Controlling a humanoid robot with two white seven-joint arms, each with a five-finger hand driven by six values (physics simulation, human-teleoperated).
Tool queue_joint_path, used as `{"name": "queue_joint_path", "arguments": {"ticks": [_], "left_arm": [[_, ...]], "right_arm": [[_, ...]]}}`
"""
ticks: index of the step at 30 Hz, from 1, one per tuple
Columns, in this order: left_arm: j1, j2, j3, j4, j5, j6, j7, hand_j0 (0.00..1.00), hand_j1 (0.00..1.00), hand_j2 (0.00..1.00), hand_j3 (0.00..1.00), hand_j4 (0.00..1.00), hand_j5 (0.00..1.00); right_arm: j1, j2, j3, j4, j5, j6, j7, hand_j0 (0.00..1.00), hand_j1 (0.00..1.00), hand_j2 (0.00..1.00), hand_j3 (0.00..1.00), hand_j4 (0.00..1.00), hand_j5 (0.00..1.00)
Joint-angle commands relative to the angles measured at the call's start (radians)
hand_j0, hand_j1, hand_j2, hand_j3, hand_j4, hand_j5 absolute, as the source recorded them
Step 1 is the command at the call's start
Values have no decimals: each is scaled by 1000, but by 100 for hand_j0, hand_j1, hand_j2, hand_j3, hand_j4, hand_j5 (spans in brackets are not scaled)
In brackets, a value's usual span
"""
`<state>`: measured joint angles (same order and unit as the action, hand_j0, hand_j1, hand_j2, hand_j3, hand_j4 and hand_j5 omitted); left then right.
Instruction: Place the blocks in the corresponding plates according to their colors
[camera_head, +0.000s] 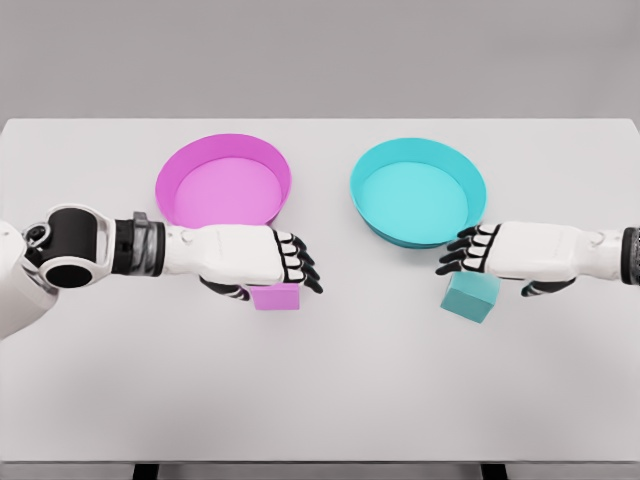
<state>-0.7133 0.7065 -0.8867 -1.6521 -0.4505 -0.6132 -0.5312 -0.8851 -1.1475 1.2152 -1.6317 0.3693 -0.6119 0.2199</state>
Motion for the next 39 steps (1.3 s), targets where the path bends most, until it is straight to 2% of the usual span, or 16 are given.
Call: {"name": "queue_joint_path", "arguments": {"ticks": [1, 5, 9, 15, 19, 24, 29, 35, 38, 39], "left_arm": [[0, -1, -1, 0, 6, 2, 0, 87, 87, 87, 87, 87, 87], [-2, -9, -17, 0, 0, 2, -1, 76, 76, 76, 76, 76, 76], [-8, -9, -23, 0, -2, 2, -1, 53, 53, 53, 53, 53, 53], [-38, -9, -23, -6, 0, 2, 0, 44, 44, 44, 44, 44, 44], [-71, -4, -21, -44, 7, 2, 0, 43, 43, 43, 43, 43, 43], [-103, 2, -18, -44, 36, 2, 2, 42, 42, 42, 42, 42, 42], [-133, 56, -9, -37, 69, 2, 2, 42, 42, 42, 42, 42, 42], [-149, 103, 78, 8, 98, 2, 2, 42, 42, 42, 42, 42, 42], [-149, 134, 140, 22, 125, 2, 0, 42, 42, 42, 42, 42, 42], [-149, 133, 163, 49, 127, 2, 0, 42, 42, 42, 42, 42, 42]], "right_arm": [[0, 12, 0, -2, -6, 1, 16, 100, 100, 100, 100, 100, 100], [2, 15, 0, -8, -6, 1, 24, 100, 100, 100, 100, 100, 100], [5, 34, 1, -8, -6, 1, 45, 100, 100, 100, 100, 100, 100], [6, 52, 24, 0, 0, 1, 55, 100, 100, 100, 100, 100, 100], [6, 57, 23, 0, 0, 1, 67, 100, 100, 100, 100, 100, 100], [3, 57, 20, 0, 0, 1, 67, 100, 100, 100, 100, 100, 100], [0, 55, 17, 10, -1, 1, 67, 100, 100, 100, 100, 100, 100], [-2, 60, 17, 29, 3, 1, 73, 100, 100, 100, 100, 100, 100], [-5, 63, 17, 30, 5, 1, 78, 95, 95, 95, 95, 95, 95], [-5, 68, 17, 30, 5, 1, 78, 93, 93, 93, 93, 93, 93]]}}
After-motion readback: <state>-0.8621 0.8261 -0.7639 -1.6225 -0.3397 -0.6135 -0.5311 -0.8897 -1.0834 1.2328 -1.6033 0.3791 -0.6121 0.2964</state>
